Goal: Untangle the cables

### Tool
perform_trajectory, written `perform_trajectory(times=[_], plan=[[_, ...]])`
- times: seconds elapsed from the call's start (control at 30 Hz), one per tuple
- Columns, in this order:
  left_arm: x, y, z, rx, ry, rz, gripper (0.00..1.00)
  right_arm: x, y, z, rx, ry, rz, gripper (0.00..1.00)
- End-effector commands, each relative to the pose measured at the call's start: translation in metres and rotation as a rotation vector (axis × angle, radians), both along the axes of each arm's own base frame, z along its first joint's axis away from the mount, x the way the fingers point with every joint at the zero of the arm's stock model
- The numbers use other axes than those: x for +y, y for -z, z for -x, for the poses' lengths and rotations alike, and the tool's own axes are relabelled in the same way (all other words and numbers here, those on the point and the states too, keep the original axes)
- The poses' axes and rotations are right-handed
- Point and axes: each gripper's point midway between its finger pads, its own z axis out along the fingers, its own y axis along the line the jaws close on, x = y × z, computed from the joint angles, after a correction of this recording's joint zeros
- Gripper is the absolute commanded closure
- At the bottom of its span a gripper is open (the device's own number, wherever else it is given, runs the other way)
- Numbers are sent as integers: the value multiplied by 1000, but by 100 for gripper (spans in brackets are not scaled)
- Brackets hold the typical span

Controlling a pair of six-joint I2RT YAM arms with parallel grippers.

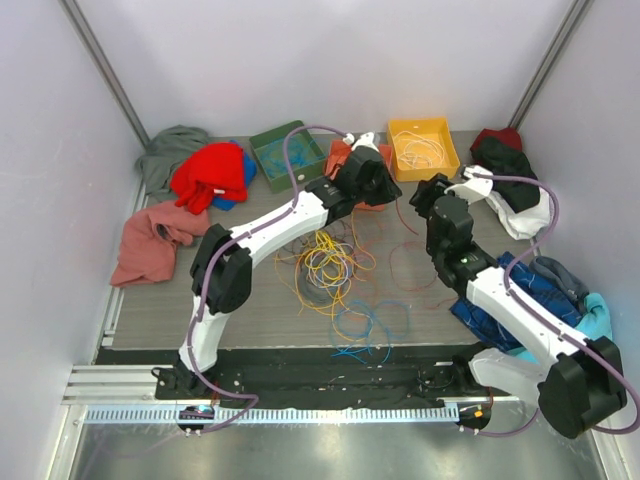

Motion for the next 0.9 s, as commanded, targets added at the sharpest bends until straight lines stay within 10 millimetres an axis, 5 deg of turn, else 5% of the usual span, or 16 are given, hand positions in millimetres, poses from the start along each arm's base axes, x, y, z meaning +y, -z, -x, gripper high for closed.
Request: perform_trajectory(times=[0.0, 0.2, 0.47, 0.67, 0.87], plan=[[-30, -53, -1, -45, 68, 170, 100, -8, -35, 12, -100, 26, -82, 46], [-46, -67, 6, -46, 93, 218, 100, -16, -64, 25, -157, 31, -98, 46], [-48, -40, -11, 30, 63, 286, 100, -20, -66, 30, -161, 41, -90, 47], [-21, -29, -61, 92, -24, 416, 100, -24, -65, 31, -162, 59, -69, 47], [30, -24, -115, 25, -155, 344, 100, -21, -49, 24, -132, 61, -61, 47]])
